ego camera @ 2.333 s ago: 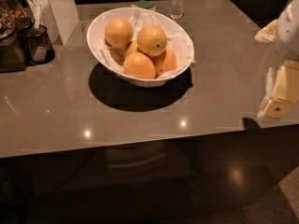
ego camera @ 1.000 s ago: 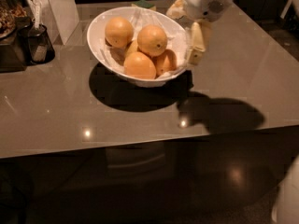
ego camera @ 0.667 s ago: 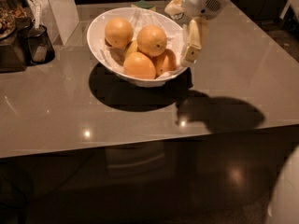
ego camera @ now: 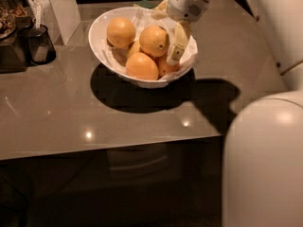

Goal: Pick orange from white bowl

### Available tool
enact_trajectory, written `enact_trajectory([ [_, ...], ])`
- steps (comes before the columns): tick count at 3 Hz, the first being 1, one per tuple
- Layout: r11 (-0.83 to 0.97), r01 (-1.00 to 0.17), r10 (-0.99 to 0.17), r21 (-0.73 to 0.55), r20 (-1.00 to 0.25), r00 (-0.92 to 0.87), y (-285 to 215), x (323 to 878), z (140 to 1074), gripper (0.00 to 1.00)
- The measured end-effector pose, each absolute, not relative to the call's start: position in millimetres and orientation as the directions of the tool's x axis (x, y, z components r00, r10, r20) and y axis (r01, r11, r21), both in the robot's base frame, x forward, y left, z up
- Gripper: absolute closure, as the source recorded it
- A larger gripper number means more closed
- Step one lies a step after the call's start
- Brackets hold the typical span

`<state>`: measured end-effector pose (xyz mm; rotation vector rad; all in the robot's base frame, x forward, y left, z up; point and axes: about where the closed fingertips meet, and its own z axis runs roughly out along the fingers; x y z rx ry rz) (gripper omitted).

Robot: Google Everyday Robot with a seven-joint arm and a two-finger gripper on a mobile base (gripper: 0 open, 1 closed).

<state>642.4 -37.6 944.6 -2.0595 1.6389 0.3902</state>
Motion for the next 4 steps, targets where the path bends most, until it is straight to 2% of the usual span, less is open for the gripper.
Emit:
enact_trajectory([
  [1,-0.2,-0.968,-0.804,-0.154,-0.539,0.252,-15.9,668.8,919.4,0.0],
  [2,-0.174,-0.966,-0.795,-0.19,-0.551,0.251,-8.9,682.4,919.6,0.27],
  [4,-0.172,-0.966,-0.795,-0.193,-0.553,0.252,-9.7,682.7,919.5,0.74],
])
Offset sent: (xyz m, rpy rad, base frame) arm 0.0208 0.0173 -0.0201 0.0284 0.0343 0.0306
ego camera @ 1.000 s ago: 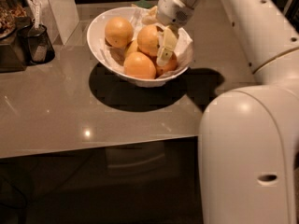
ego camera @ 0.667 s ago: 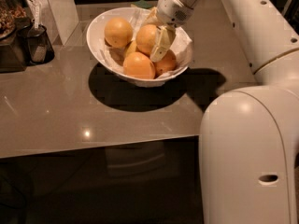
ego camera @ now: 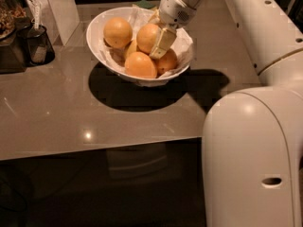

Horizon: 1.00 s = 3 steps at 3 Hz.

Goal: Pick orange from white bowl

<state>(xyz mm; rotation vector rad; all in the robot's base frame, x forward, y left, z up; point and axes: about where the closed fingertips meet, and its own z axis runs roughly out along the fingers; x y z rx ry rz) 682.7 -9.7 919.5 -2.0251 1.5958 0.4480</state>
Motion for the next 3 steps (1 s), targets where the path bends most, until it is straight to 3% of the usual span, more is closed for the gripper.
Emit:
enact_trajectory([
  [1,-0.171,-0.966,-0.795,-0.193,-0.553,0.251,-10.7,682.4,919.6,0.97],
  [3,-0.029,-0.91,-0.82,-0.413,-0.511,0.258,-29.3,642.8,998.0,1.0],
])
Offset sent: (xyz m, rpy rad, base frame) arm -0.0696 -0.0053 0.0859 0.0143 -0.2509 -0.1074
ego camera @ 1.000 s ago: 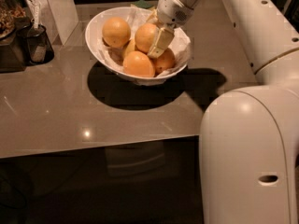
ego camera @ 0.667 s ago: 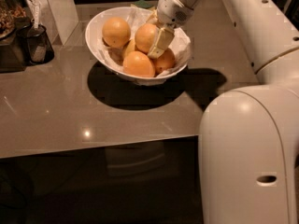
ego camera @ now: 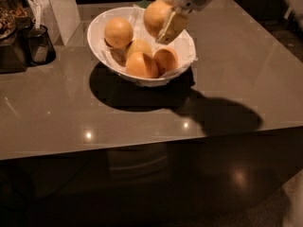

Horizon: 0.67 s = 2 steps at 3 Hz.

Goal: Pick orange from white bowl

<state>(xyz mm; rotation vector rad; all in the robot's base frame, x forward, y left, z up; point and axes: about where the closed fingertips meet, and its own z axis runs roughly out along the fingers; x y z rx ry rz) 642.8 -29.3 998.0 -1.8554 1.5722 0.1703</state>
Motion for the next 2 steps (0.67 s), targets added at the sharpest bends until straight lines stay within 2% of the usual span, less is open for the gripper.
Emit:
enact_trajectory([
  [1,0.091,-0.833,-0.838,-0.546,-0.494,0.232,-46.4,593.9,1052.4,1.0],
  [2,0.111,-0.788,-0.845,-0.606,-0.474,0.245,-46.2,572.5,1073.4,1.0],
])
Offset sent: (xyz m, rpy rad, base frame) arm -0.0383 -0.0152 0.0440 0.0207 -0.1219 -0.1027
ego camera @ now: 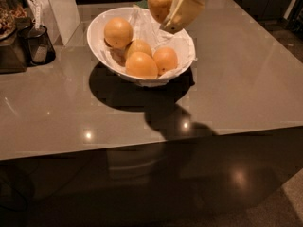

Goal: Pick orange from white bowl

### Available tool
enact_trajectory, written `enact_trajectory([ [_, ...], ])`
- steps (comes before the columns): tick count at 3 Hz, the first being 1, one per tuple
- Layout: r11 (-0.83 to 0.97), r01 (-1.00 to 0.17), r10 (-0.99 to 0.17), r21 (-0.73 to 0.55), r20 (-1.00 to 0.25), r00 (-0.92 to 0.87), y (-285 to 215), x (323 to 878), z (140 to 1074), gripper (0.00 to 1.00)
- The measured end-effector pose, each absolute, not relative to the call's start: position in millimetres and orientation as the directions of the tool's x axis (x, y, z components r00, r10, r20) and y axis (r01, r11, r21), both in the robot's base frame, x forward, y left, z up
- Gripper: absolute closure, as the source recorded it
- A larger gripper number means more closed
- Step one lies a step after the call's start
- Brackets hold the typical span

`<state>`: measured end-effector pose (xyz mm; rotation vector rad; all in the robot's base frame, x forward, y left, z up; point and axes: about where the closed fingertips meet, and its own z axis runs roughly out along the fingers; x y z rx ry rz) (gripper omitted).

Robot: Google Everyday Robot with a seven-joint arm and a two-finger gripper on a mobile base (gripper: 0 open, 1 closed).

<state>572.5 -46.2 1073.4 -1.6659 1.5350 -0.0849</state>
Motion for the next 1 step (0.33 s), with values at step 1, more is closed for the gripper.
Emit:
enact_trajectory([
  [1,0.111,-0.788,-0.845,-0.606,-0.474,0.245,-46.2,572.5,1073.4,1.0],
])
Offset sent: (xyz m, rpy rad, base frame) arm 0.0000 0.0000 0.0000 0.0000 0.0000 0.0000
